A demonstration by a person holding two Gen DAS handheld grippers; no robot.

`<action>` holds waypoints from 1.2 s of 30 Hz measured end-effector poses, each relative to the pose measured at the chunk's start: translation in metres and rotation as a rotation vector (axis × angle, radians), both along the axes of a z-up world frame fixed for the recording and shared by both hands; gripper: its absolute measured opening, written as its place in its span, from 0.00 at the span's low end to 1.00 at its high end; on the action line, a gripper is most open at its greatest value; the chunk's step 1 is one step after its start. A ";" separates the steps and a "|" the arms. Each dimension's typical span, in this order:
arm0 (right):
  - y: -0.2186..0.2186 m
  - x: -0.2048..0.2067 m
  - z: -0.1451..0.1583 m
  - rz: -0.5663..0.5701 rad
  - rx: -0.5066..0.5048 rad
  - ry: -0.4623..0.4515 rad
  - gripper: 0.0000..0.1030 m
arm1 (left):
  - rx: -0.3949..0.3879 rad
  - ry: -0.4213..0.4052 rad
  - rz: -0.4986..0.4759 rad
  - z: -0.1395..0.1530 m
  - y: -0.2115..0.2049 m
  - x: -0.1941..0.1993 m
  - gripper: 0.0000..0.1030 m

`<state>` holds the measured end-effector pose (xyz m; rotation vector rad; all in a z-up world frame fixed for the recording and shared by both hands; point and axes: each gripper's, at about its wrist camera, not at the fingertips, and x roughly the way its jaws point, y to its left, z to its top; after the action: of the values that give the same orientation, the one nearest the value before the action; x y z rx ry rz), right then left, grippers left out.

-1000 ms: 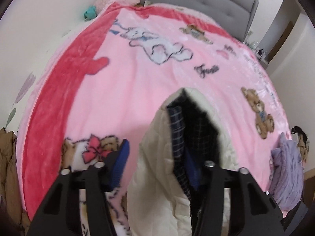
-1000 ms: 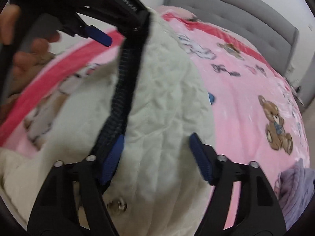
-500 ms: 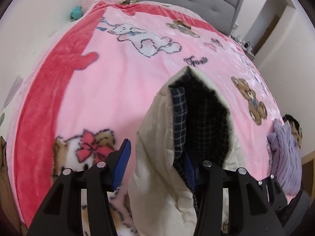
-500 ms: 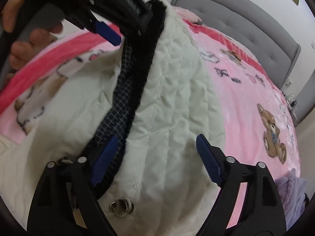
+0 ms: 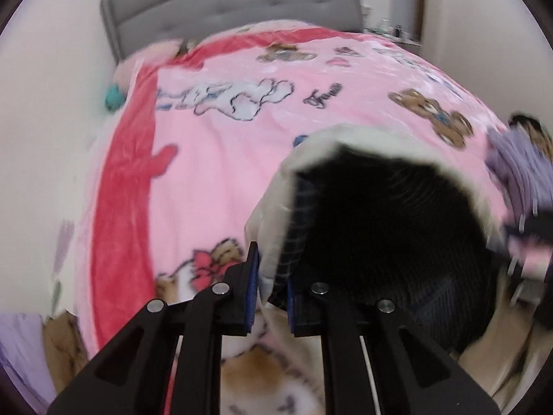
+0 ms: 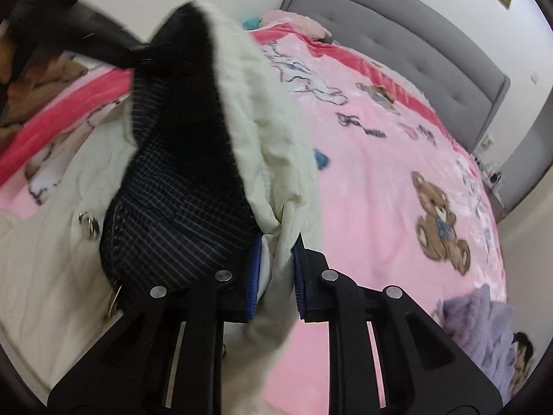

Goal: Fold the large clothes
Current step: 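Lift the hem with both tools and fold it toward the hood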

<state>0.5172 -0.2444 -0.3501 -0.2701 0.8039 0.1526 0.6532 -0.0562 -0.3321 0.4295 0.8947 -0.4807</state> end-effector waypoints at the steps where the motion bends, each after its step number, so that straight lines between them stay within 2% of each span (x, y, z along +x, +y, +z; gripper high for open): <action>1: -0.008 0.000 0.001 -0.006 0.030 0.012 0.18 | 0.014 0.010 -0.006 -0.005 0.007 -0.004 0.13; 4: -0.029 0.011 -0.013 -0.022 0.086 0.103 0.22 | 0.042 0.049 0.013 -0.020 0.022 -0.007 0.13; 6: -0.033 0.019 -0.028 -0.040 0.093 0.148 0.24 | 0.032 0.069 0.022 -0.028 0.026 -0.011 0.13; 8: -0.033 0.021 -0.033 -0.079 0.100 0.150 0.37 | 0.073 0.025 0.021 -0.034 0.017 -0.022 0.15; 9: -0.032 0.018 -0.029 -0.083 0.112 0.109 0.38 | 0.092 -0.011 0.015 -0.034 0.012 -0.028 0.18; 10: -0.028 0.013 -0.023 -0.072 0.097 0.047 0.42 | 0.084 -0.035 0.012 -0.033 0.007 -0.035 0.30; 11: -0.020 0.006 -0.017 -0.059 0.057 -0.017 0.52 | 0.058 -0.042 0.019 -0.031 0.004 -0.040 0.37; 13: 0.004 -0.009 -0.007 -0.009 -0.066 -0.157 0.64 | 0.016 -0.046 0.051 -0.028 0.000 -0.044 0.62; 14: 0.016 -0.014 -0.005 0.017 -0.142 -0.208 0.67 | -0.001 -0.041 0.059 -0.028 -0.002 -0.043 0.66; 16: 0.042 -0.019 -0.006 0.065 -0.306 -0.304 0.66 | -0.031 -0.026 0.092 -0.029 -0.005 -0.038 0.66; 18: 0.058 -0.022 -0.007 0.101 -0.389 -0.361 0.66 | -0.097 -0.018 0.130 -0.025 -0.004 -0.032 0.66; 20: 0.064 -0.017 -0.008 0.123 -0.398 -0.353 0.62 | -0.199 -0.013 0.189 -0.019 0.001 -0.021 0.66; 21: 0.064 -0.013 -0.009 0.123 -0.395 -0.334 0.59 | -0.205 -0.009 0.208 -0.020 0.000 -0.016 0.66; 22: 0.064 -0.005 -0.011 0.113 -0.397 -0.309 0.52 | -0.199 0.002 0.226 -0.022 -0.001 -0.009 0.64; 23: 0.063 0.002 -0.014 0.099 -0.400 -0.285 0.45 | -0.173 0.035 0.236 -0.027 -0.003 0.002 0.57; 24: 0.060 0.010 -0.017 0.073 -0.398 -0.254 0.39 | -0.149 0.065 0.239 -0.032 -0.006 0.009 0.43; 25: 0.056 0.018 -0.019 0.047 -0.386 -0.229 0.22 | -0.115 0.095 0.245 -0.039 -0.008 0.015 0.37; 26: 0.050 0.024 -0.018 0.022 -0.359 -0.200 0.14 | -0.055 0.120 0.256 -0.048 -0.010 0.021 0.24; 27: 0.040 0.028 -0.013 -0.014 -0.297 -0.175 0.14 | -0.020 0.128 0.256 -0.052 -0.012 0.021 0.17; 28: 0.032 0.027 -0.007 -0.024 -0.239 -0.171 0.12 | 0.006 0.125 0.243 -0.055 -0.012 0.019 0.15; 29: 0.024 0.023 0.000 -0.034 -0.200 -0.179 0.10 | 0.015 0.104 0.235 -0.055 -0.010 0.015 0.13; 31: 0.012 0.017 0.011 -0.011 -0.174 -0.184 0.10 | 0.069 -0.006 0.169 -0.047 -0.006 -0.004 0.12; 33: 0.006 0.009 0.019 0.038 -0.211 -0.207 0.10 | 0.120 -0.135 0.101 -0.036 -0.003 -0.028 0.11; 35: -0.001 -0.007 0.029 0.077 -0.227 -0.254 0.10 | 0.107 -0.246 0.060 -0.020 0.007 -0.057 0.11; 36: -0.008 -0.012 0.030 0.077 -0.215 -0.251 0.11 | 0.097 -0.272 0.054 -0.015 0.013 -0.068 0.11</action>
<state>0.5052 -0.2527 -0.3205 -0.5132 0.5606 0.1016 0.5856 -0.0435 -0.3470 0.5443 0.6664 -0.3208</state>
